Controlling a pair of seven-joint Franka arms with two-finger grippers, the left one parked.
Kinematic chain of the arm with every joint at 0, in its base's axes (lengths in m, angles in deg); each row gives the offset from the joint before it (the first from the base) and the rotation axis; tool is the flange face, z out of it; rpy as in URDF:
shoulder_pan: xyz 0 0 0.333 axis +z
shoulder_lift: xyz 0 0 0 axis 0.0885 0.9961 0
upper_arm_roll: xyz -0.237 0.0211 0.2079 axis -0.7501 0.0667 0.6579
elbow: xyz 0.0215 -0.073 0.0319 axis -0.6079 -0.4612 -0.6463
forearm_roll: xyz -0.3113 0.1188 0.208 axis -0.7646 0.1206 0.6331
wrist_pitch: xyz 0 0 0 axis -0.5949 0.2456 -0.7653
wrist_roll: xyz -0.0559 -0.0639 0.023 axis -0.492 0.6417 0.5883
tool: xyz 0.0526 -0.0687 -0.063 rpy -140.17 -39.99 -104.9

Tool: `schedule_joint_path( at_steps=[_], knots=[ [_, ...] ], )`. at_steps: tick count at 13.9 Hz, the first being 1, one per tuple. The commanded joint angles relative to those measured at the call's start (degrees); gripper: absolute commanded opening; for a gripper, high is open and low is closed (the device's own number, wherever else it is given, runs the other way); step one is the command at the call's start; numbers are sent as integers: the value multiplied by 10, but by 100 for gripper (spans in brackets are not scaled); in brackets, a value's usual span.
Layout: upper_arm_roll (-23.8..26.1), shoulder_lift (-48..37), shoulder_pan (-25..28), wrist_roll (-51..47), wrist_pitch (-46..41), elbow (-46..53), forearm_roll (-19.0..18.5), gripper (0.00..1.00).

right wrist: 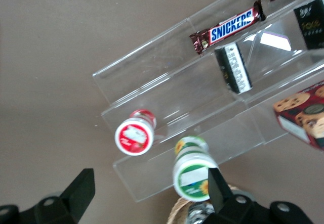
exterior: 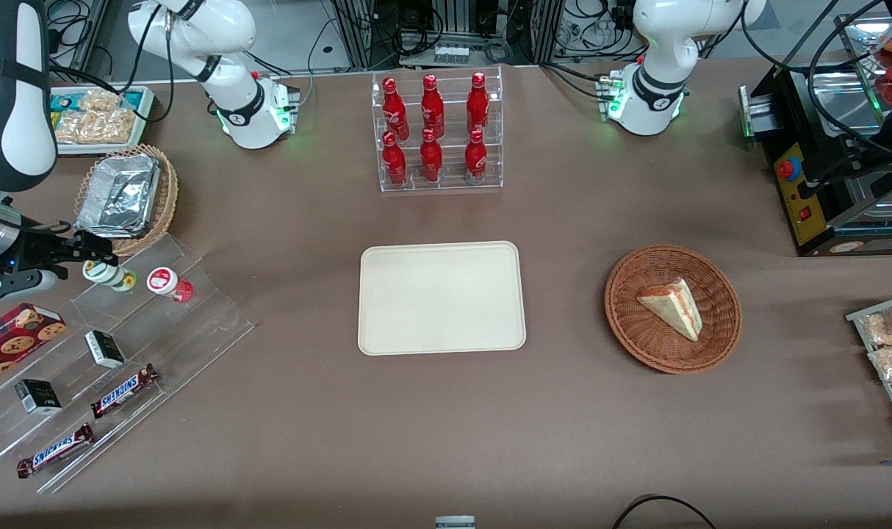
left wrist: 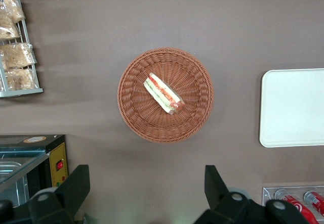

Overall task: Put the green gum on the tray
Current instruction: 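Lower the right gripper onto the green-lidded gum jar and close it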

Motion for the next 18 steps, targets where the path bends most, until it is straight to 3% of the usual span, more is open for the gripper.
schedule_joint_path(
  at_steps=[1, 7, 18],
  knots=[
    [-20, -29, -3, 90, 70, -61, -3, 99],
    [-44, -41, -3, 194, 151, -128, 1, 100],
    [-56, -57, -2, 252, 212, -200, 1, 99]
  ],
)
